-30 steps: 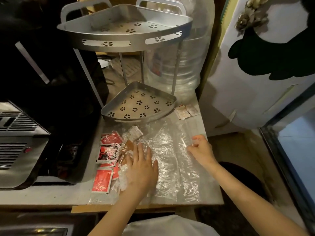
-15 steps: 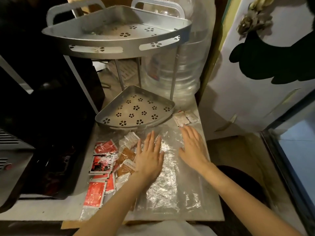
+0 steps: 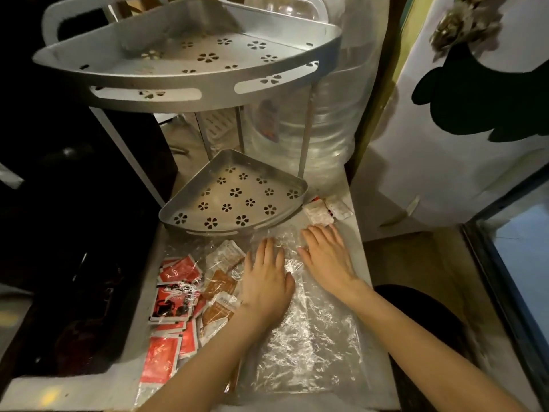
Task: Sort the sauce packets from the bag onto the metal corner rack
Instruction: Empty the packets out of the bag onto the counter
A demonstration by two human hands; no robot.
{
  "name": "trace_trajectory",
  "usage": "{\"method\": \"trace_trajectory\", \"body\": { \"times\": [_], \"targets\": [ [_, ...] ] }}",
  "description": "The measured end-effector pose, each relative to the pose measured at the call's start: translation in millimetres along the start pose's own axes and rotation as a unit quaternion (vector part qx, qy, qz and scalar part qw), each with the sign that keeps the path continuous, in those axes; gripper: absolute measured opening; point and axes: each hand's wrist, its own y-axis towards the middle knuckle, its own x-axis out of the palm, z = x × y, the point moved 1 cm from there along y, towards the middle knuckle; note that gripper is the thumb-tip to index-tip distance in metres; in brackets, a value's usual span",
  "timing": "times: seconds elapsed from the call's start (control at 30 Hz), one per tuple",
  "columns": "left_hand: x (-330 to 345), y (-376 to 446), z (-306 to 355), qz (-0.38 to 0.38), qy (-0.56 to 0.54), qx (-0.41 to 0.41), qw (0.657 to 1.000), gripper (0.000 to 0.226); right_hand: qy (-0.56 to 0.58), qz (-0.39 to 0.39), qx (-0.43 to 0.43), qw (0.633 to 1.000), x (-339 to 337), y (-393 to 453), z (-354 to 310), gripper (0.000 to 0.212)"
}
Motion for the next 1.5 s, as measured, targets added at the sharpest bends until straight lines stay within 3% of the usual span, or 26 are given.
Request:
{"method": "trace_trajectory", "body": {
  "times": [0.27,0.43,0.63,0.77,0.97,1.17,1.3,1.37,1.5],
  "targets": [
    [17,2,-9,-0.006,-0.057,0.029,0.998,0.062,0.009,0.025,0.02,0.999,-3,-5,0,0.043],
    [15,2,-10,-0.006,-0.083,0.03,0.996,0.062,0.149,0.003,0.054,0.987,-7,-3,4,0.046],
    [15,1,-9,-0.011,-0.09,0.036,0.995,0.076,0.272,-0.023,0.097,0.957,-16,9,7,0.017],
    [15,1,-10,-0.014,-0.093,0.036,0.995,0.071,0.37,-0.018,0.113,0.922,-20,9,14,0.003],
    [15,2,-11,-0.018,-0.099,0.038,0.994,0.065,0.462,0.022,0.122,0.878,-29,-3,29,0.012],
    [17,2,-12,-0.014,-0.073,0.052,0.996,0.066,0.521,0.061,0.22,0.822,-37,-17,51,0.009],
    [14,2,-10,-0.006,-0.049,0.057,0.997,0.072,0.544,0.065,0.24,0.801,-37,-28,54,0.013],
    [12,0,-9,0.013,-0.037,0.063,0.997,0.069,0.57,0.06,0.271,0.774,-38,-32,52,0.012],
    [0,-11,-3,0.108,-0.02,0.113,0.988,0.039,0.625,0.048,0.318,0.711,-41,-36,45,0.012]
  ]
}}
